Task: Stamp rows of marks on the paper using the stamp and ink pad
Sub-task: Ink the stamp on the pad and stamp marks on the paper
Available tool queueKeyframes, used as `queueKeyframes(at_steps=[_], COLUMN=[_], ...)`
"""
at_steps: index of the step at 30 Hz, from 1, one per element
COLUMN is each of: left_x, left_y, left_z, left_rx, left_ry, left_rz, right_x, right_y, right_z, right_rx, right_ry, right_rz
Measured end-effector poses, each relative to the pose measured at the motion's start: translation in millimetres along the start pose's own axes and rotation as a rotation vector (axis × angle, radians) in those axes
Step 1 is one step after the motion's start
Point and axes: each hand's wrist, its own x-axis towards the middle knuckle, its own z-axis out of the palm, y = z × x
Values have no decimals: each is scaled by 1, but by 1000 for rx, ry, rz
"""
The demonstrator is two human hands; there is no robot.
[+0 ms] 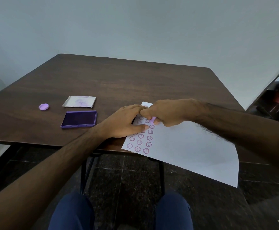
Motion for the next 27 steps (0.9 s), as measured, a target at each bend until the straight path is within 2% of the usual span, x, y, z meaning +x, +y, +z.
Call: queueKeyframes(at_steps=[7,20,27], left_x=[1,-1,-3], left_y=[-2,2,4], left_z=[1,-1,-2], left_rx=[-21,-30,20], left_ry=[19,3,-7], left_rz=[12,-2,5], right_x=[0,-1,-8], right_y=[-3,0,1], right_z=[0,3,8], right_rx=[-59,-26,22], right_ry=[-9,-2,77], right_rz=[-14,24,-9])
